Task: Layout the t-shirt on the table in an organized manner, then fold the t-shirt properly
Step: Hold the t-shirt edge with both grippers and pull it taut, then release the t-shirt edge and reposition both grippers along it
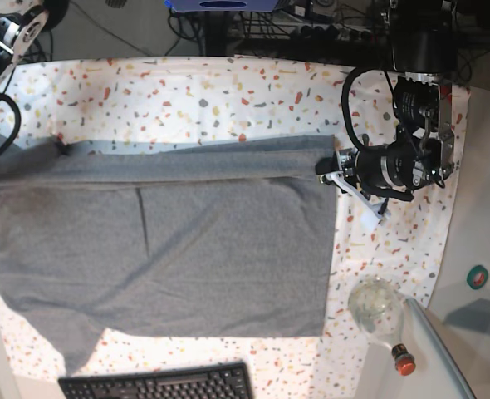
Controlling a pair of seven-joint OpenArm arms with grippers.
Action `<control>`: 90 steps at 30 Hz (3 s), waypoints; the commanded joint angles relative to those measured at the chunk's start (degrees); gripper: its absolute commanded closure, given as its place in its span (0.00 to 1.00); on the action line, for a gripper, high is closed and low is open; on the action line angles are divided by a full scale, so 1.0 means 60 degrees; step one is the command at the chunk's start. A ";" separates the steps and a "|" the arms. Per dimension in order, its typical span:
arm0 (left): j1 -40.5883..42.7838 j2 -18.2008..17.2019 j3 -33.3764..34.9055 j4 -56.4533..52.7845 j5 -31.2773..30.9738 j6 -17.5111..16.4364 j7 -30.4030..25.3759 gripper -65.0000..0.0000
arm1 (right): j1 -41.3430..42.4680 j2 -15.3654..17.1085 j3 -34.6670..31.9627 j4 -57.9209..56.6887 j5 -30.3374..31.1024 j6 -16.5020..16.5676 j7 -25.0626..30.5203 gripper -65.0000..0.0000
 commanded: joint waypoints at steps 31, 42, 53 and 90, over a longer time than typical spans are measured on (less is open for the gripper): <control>0.3374 -0.2166 -0.0952 0.4972 -0.0058 -0.0027 0.1129 1.00 | -0.4388 -0.1681 0.0782 0.3263 0.0074 0.0062 0.0155 1.00; 0.2686 -0.2313 -0.0117 0.4738 -0.0044 -0.0027 0.1144 1.00 | -0.3450 -0.1696 -0.0082 0.3468 0.0045 0.0062 0.0067 1.00; 0.0122 -0.1492 0.0206 0.1499 -0.0044 -0.0027 0.1100 1.00 | -0.0593 -0.0758 -0.0947 0.1857 0.0045 0.0003 -0.0709 1.00; 0.2876 -0.1141 -0.0161 0.1924 -0.0044 -0.0598 -0.3750 0.23 | -0.3157 -0.2311 0.3141 0.3659 0.3019 0.1102 0.1489 0.51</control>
